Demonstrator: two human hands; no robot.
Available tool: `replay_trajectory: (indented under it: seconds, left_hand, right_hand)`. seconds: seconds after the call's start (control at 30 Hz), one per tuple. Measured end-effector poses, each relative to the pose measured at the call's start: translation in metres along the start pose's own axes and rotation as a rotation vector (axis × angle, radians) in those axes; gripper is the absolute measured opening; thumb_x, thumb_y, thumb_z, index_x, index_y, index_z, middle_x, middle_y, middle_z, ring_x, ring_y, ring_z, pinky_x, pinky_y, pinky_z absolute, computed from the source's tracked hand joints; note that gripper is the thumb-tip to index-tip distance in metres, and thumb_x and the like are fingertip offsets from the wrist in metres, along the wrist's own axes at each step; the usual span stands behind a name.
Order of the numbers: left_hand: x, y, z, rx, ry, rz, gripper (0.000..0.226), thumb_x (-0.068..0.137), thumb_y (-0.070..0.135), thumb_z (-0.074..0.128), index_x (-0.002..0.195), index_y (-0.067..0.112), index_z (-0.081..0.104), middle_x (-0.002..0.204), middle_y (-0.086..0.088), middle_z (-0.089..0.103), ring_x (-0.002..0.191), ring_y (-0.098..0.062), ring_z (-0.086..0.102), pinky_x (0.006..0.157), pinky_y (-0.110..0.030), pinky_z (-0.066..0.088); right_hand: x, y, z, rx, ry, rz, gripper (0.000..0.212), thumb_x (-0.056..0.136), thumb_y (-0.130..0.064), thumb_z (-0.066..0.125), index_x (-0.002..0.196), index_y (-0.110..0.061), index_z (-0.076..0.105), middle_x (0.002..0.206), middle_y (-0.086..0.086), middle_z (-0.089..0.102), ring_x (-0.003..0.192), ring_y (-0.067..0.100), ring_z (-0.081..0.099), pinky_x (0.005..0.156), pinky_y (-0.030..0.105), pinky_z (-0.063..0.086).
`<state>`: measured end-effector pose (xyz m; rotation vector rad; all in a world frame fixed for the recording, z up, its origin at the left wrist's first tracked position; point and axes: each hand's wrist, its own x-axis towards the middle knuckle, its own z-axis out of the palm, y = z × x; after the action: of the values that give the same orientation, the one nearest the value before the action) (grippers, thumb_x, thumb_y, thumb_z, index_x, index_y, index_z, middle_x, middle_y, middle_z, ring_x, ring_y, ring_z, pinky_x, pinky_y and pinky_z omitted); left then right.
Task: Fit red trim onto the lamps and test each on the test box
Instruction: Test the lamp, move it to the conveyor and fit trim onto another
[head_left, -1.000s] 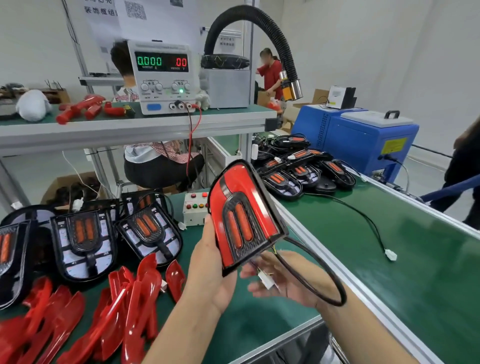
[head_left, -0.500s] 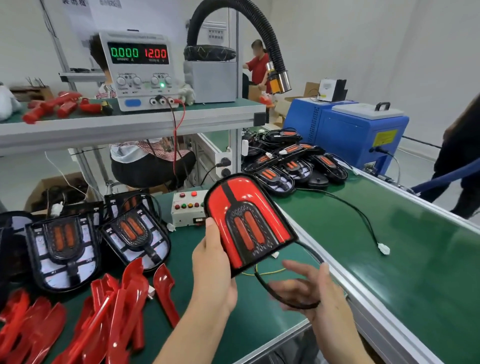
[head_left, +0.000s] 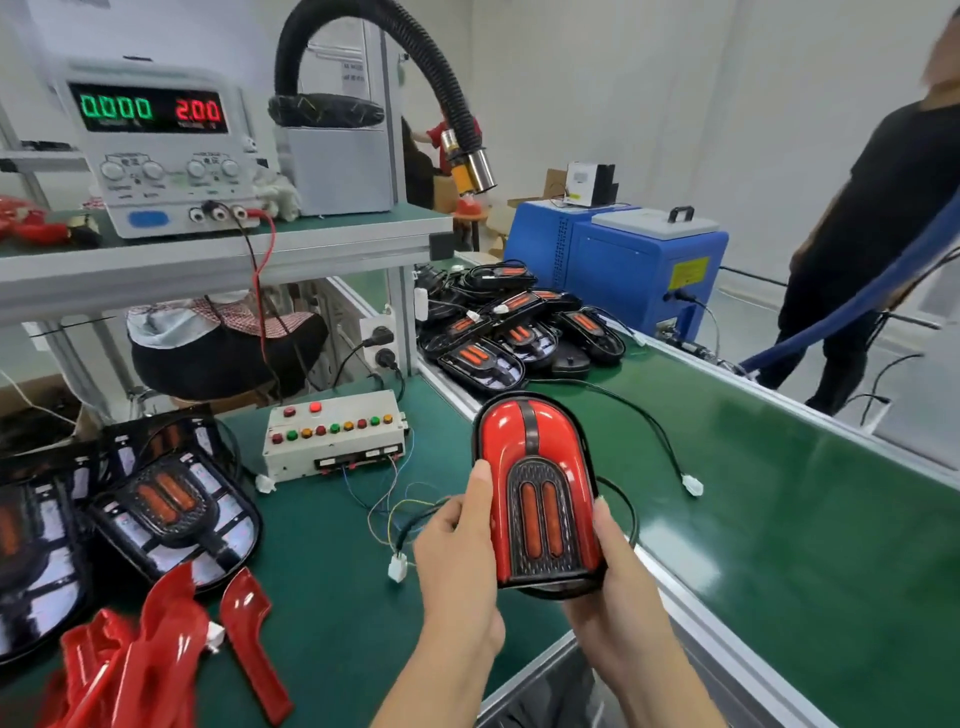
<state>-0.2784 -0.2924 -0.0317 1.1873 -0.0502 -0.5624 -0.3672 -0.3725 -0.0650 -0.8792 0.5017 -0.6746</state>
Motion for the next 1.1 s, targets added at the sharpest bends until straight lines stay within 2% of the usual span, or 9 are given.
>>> replay_trajectory:
  seconds: [0.2,0.37,0.43,0.57,0.7,0.77,0.9,1.03,1.1]
  left_hand:
    - [0.018,-0.013,0.057,-0.153,0.104,-0.093,0.027,0.084,0.036,0.083,0.086,0.015,0.066,0.081,-0.003,0.074,0.069,-0.018,0.065,0.075,-0.040,0.058]
    - [0.049,-0.024,0.088,-0.045,0.225,-0.099,0.007,0.089,0.006,0.066,0.092,0.007,0.071,0.078,-0.004,0.070,0.061,-0.017,0.061,0.062,-0.032,0.055]
    - [0.060,-0.029,0.089,0.237,0.161,-0.063,0.021,0.084,-0.003,0.054,0.091,0.003,0.073,0.081,-0.008,0.068,0.072,-0.028,0.060,0.070,-0.035,0.054]
    - [0.079,-0.025,0.075,1.180,-0.193,0.163,0.011,0.082,0.009,0.062,0.082,0.000,0.069,0.075,-0.018,0.065,0.068,-0.030,0.051,0.057,-0.030,0.038]
    - [0.083,-0.013,0.079,1.701,-0.179,0.530,0.019,0.097,0.031,0.059,0.087,0.015,0.061,0.091,-0.008,0.066,0.074,-0.031,0.047,0.064,-0.033,0.036]
    - [0.094,-0.011,0.090,1.561,-0.254,0.481,0.028,0.099,0.032,0.055,0.078,0.013,0.057,0.081,-0.009,0.063,0.069,-0.030,0.050,0.061,-0.030,0.038]
    - [0.119,-0.018,0.114,0.866,-0.452,0.062,0.029,0.102,0.027,0.056,0.077,0.013,0.052,0.069,-0.010,0.056,0.044,-0.017,0.057,0.047,-0.022,0.038]
    - [0.134,-0.051,0.120,0.545,-0.374,-0.215,0.024,0.102,0.021,0.058,0.080,0.012,0.058,0.066,-0.003,0.069,0.049,-0.014,0.065,0.044,-0.021,0.048]
    - [0.138,-0.067,0.122,0.393,-0.335,-0.306,0.018,0.102,0.015,0.057,0.086,0.008,0.062,0.074,-0.007,0.074,0.057,-0.015,0.071,0.050,-0.024,0.054]
  right_hand:
    - [0.017,-0.023,-0.034,0.037,0.199,-0.088,0.049,0.089,-0.040,0.060,0.119,-0.003,0.072,0.120,0.023,0.072,0.107,0.035,0.073,0.082,0.048,0.062]
    - [0.028,-0.042,-0.055,-0.029,0.269,-0.154,0.038,0.098,-0.031,0.058,0.118,0.000,0.067,0.109,0.022,0.076,0.093,0.032,0.077,0.072,0.043,0.063]
    - [0.034,-0.051,-0.062,-0.129,0.296,-0.182,0.034,0.102,-0.030,0.056,0.115,-0.001,0.068,0.105,0.019,0.077,0.090,0.030,0.077,0.074,0.041,0.062]
    - [0.047,-0.073,-0.076,-0.204,0.312,-0.219,0.034,0.103,-0.032,0.056,0.116,-0.003,0.067,0.103,0.017,0.078,0.092,0.030,0.077,0.069,0.037,0.063]
    - [0.058,-0.077,-0.075,-0.246,0.300,-0.205,0.036,0.102,-0.036,0.057,0.117,-0.006,0.068,0.106,0.015,0.078,0.098,0.033,0.076,0.073,0.037,0.063]
    - [0.063,-0.074,-0.069,-0.147,0.362,-0.187,0.036,0.103,-0.033,0.057,0.119,-0.003,0.065,0.107,0.017,0.077,0.098,0.034,0.076,0.077,0.044,0.063]
    - [0.072,-0.065,-0.057,0.069,0.501,-0.078,0.032,0.104,-0.034,0.055,0.111,-0.006,0.069,0.091,0.012,0.080,0.076,0.025,0.075,0.069,0.045,0.063]
    - [0.083,-0.060,-0.059,-0.119,0.637,-0.065,0.032,0.103,-0.041,0.058,0.102,-0.011,0.070,0.080,0.005,0.079,0.063,0.016,0.074,0.045,0.022,0.054]
    - [0.095,-0.069,-0.063,-0.268,0.644,-0.091,0.035,0.103,-0.041,0.057,0.101,-0.008,0.069,0.087,0.008,0.077,0.068,0.018,0.071,0.049,0.023,0.051]
